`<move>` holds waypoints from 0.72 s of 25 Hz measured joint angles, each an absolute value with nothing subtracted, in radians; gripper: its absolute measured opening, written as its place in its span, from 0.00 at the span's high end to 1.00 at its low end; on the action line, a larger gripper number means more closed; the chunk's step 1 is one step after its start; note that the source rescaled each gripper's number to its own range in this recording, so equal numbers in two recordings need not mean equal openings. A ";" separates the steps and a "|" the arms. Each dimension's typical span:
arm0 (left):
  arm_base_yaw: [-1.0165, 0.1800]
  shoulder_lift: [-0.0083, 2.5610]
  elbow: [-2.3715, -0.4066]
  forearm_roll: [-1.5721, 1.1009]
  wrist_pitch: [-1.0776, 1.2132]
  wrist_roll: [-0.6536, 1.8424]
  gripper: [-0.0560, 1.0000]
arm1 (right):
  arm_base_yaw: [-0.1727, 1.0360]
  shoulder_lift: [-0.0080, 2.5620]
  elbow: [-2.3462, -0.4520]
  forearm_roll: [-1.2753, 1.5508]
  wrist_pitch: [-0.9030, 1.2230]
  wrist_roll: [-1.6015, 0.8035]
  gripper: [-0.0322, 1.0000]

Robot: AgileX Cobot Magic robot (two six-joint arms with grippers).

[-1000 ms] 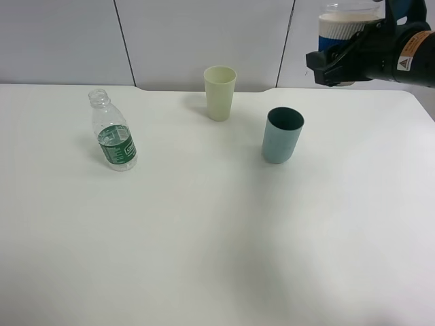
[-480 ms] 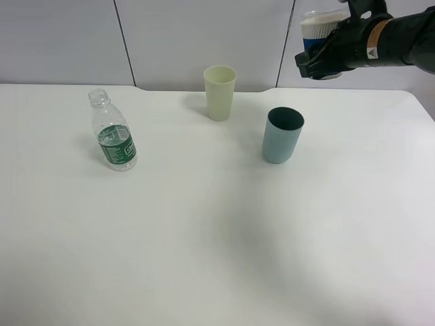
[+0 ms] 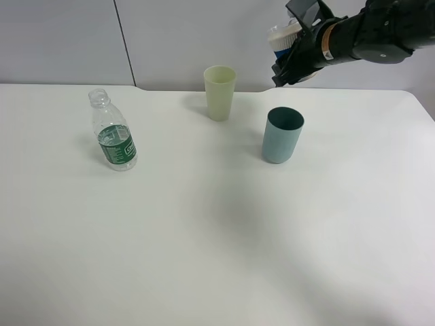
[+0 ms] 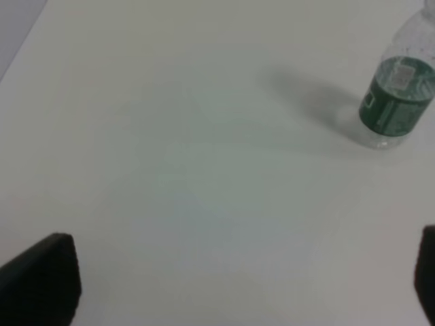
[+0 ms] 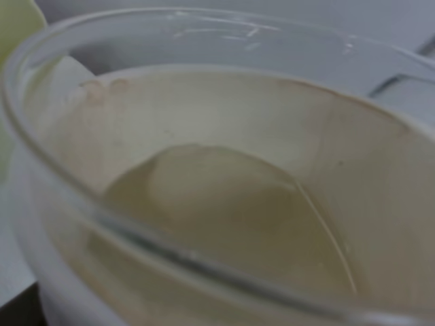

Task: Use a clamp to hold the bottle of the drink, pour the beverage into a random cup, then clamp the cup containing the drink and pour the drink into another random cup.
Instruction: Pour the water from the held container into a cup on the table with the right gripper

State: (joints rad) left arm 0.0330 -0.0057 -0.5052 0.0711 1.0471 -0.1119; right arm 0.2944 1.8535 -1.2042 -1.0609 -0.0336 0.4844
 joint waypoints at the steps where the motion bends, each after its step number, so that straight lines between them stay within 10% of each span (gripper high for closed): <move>1: 0.033 -0.006 -0.505 0.071 1.047 -0.112 0.00 | 0.302 1.863 -1.215 -1.064 -0.031 0.479 0.95; 18: 0.033 -0.006 -0.505 0.071 1.047 -0.112 0.00 | 0.438 2.006 -1.437 -1.172 0.107 0.392 0.95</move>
